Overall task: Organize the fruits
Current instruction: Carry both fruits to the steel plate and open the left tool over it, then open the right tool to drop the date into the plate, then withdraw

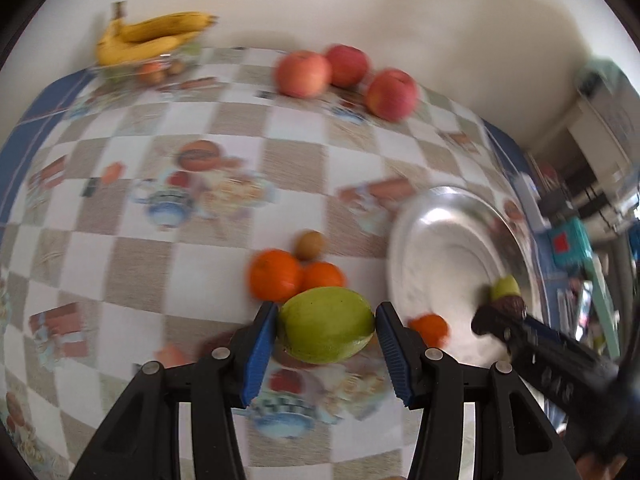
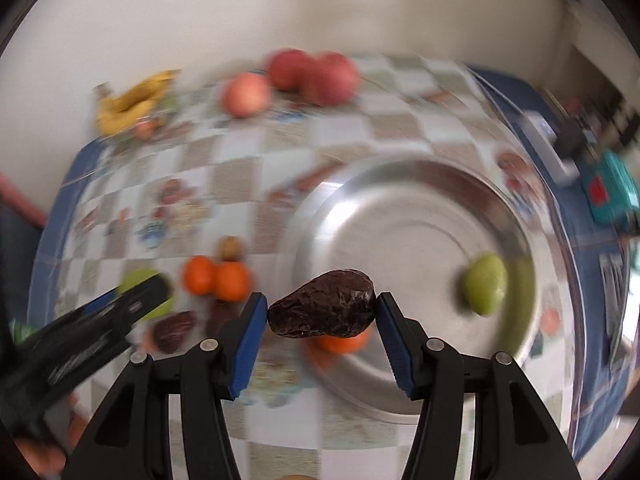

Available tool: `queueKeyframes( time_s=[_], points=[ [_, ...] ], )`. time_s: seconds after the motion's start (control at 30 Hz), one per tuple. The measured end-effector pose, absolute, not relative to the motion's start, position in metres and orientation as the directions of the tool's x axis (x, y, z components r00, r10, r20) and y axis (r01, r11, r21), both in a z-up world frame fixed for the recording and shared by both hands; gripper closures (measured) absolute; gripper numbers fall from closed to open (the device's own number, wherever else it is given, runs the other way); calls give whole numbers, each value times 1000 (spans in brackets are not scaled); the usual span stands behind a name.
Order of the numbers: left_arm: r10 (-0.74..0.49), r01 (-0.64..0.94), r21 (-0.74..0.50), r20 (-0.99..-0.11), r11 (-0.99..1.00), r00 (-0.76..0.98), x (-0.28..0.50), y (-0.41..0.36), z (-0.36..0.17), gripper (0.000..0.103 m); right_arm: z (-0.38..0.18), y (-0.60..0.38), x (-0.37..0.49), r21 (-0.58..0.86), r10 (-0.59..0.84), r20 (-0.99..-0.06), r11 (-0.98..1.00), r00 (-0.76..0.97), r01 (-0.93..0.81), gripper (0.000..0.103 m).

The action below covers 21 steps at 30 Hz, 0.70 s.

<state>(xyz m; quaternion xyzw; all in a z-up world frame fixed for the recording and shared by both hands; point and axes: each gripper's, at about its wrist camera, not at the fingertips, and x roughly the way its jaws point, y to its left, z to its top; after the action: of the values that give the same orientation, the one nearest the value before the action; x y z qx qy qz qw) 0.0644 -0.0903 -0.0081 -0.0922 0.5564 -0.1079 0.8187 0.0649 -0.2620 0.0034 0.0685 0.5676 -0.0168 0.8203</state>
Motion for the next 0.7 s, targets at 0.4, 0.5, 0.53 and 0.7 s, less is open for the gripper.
queueKeyframes(
  time_s=[0.4,0.5,0.53,0.7],
  points=[
    [-366,291,-262,-841,920,399,59,-167,-6,48,8,-330,57,126,7,-922,951,387,283,45],
    [-377,277,-284,-841,918,388,62,-162,-9,48,11,-329,58,135,13,-914,952,406,274,45],
    [-376,268,-287,-838,920,394,63,-159,-7,47,12,-327,59,128,6,-912,954,411,271,44],
    [-361,241,-282,-835,929,415,65,-146,-3,42,13,-325,61,116,-7,-912,956,411,271,41]
  ],
)
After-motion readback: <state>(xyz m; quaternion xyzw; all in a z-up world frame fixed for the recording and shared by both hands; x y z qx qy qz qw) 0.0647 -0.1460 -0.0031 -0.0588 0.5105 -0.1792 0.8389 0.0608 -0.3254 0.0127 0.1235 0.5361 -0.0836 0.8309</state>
